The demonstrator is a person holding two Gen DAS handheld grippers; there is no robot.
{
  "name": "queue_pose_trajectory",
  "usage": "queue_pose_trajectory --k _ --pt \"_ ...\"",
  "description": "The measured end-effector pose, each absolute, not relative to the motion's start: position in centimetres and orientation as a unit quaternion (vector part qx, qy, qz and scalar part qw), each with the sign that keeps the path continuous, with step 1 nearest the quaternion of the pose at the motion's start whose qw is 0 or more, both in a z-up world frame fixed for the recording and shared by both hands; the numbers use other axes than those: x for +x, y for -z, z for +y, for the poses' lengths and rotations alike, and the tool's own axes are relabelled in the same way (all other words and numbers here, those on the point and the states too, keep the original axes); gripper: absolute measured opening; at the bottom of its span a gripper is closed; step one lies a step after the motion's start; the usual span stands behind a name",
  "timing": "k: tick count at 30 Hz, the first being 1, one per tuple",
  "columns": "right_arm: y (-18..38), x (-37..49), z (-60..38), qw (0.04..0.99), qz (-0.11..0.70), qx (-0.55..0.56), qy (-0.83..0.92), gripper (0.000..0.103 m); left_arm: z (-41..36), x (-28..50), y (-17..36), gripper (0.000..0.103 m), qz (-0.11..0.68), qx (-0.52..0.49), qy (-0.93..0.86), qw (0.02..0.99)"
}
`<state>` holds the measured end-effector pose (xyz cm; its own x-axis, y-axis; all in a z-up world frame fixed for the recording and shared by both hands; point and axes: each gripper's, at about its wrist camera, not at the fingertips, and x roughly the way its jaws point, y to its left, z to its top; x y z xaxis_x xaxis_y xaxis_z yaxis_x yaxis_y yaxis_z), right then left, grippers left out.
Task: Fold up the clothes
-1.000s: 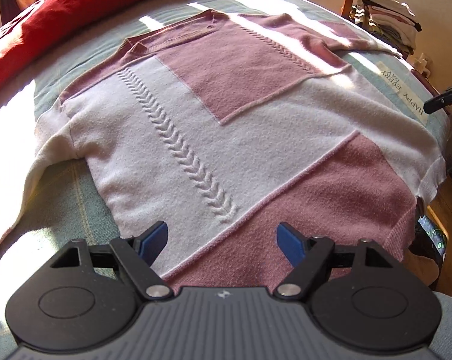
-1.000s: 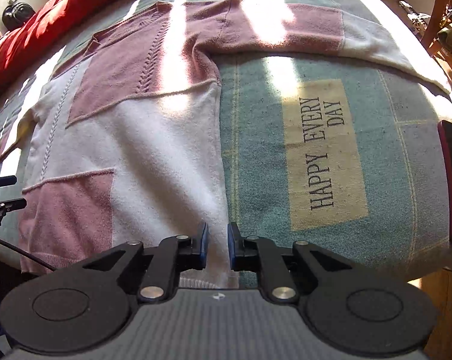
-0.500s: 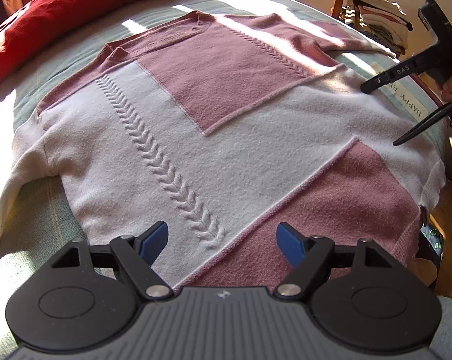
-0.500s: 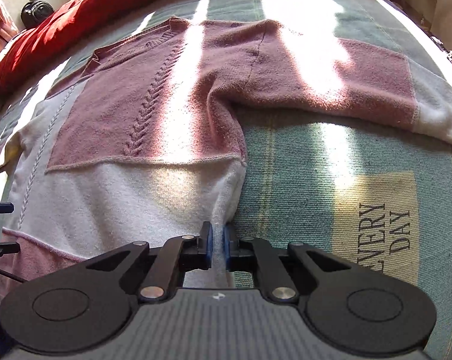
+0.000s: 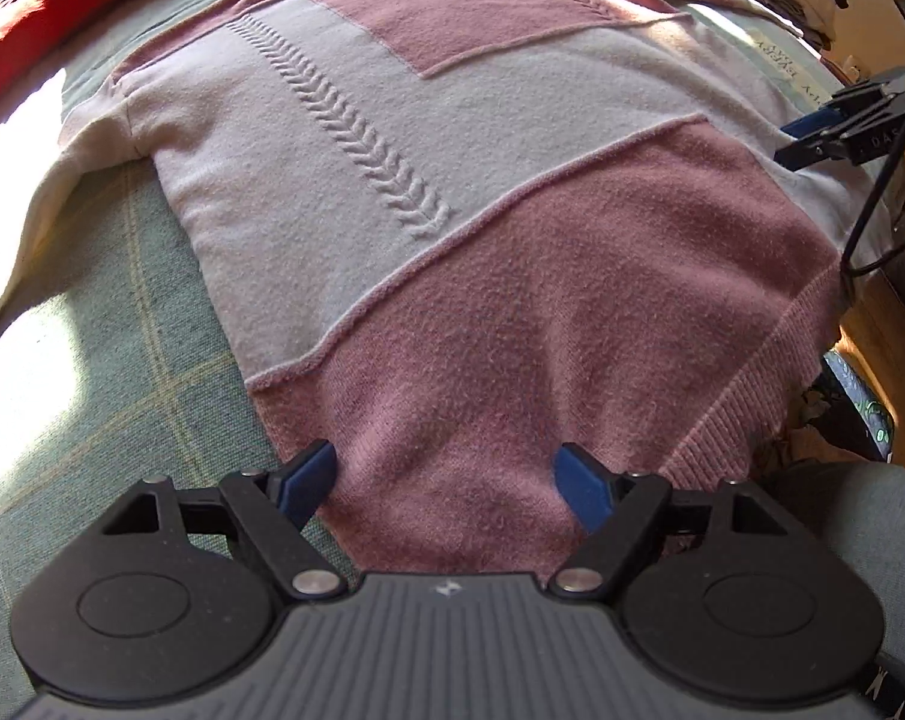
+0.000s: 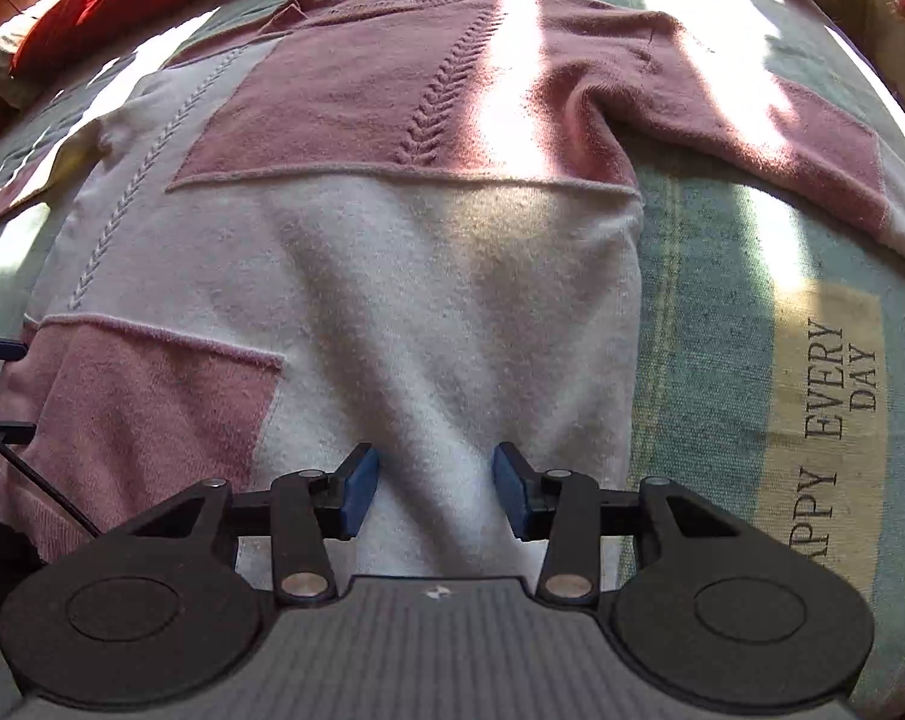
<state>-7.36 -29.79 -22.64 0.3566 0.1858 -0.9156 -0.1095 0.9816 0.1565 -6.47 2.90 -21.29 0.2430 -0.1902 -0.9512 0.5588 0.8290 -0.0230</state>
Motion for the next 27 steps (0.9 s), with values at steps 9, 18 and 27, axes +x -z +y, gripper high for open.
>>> queue_pose_trajectory --k 9,18,27 --pt "19.3 -7.7 -26.8 0.836 0.534 -0.022 -0.124 0.063 -0.4 -4.0 17.7 0.074 0.464 0.199 0.289 0.813" --pt "22.7 -4.5 -23.2 0.834 0.512 -0.04 -0.203 0.076 -1.6 -3.6 21.4 0.077 0.477 0.198 0.329 0.791" --pt "20.6 -6.9 -26.9 0.812 0.562 0.051 -0.152 0.085 1.9 -3.0 18.8 0.076 0.503 0.168 0.27 0.804"
